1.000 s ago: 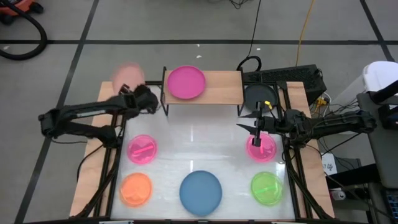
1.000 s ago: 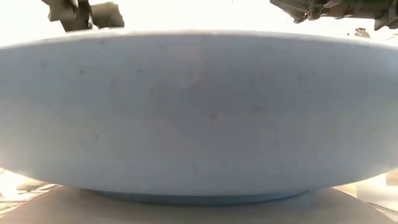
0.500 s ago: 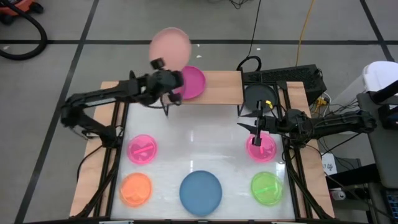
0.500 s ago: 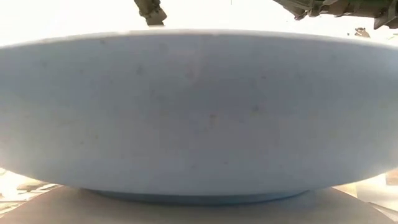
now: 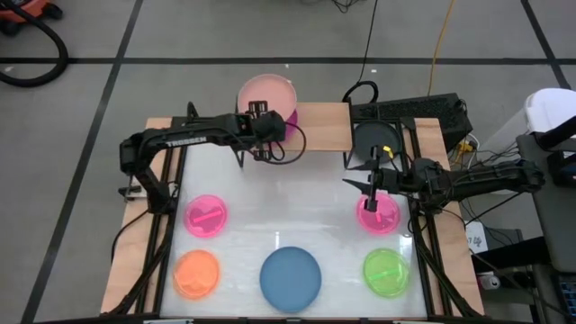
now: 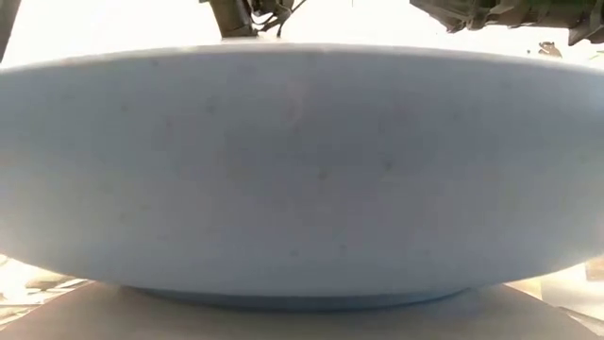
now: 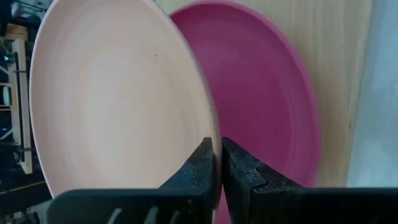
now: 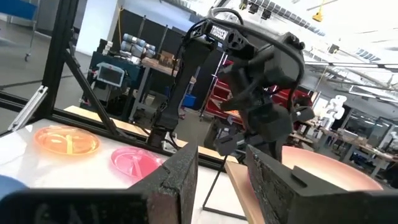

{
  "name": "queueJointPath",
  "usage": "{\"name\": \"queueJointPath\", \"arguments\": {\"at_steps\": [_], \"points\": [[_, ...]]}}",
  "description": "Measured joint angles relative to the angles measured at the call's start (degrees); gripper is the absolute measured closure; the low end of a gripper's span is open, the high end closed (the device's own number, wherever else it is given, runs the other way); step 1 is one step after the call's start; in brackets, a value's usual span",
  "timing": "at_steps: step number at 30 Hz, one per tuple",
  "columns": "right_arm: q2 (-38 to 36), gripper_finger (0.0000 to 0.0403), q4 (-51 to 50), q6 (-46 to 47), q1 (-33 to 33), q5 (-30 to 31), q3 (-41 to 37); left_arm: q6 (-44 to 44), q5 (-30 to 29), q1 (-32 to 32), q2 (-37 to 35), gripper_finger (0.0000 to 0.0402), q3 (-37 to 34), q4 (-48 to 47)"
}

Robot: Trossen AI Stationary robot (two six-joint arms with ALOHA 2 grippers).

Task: Place and stack plates onto a shelf
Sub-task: Stack the brown plate on the large pink plate on the shelf, then stack the black plate on the brown plate on the shelf

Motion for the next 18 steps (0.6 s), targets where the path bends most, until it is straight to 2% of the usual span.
{"name": "queueJointPath", "arguments": {"at_steps": [7,13,18], "points": [[-0.02,0.0284,0.01,-0.52,0.00,6.74,0.00,-1.65,-0.24,-0.23,0.10,0.0323,0.02,0.32],[0.00,0.0284,-0.02,-1.15,0.00,6.89,0.00,-1.63,-0.28,-1.61,0.02,0.0271,0.02,0.38],[0.00,0.0284,-0.06,-1.32,0.00,6.92,0.00,-3.42,-0.35,-5.35,-3.48,0.0255,0.02,1.34]]}}
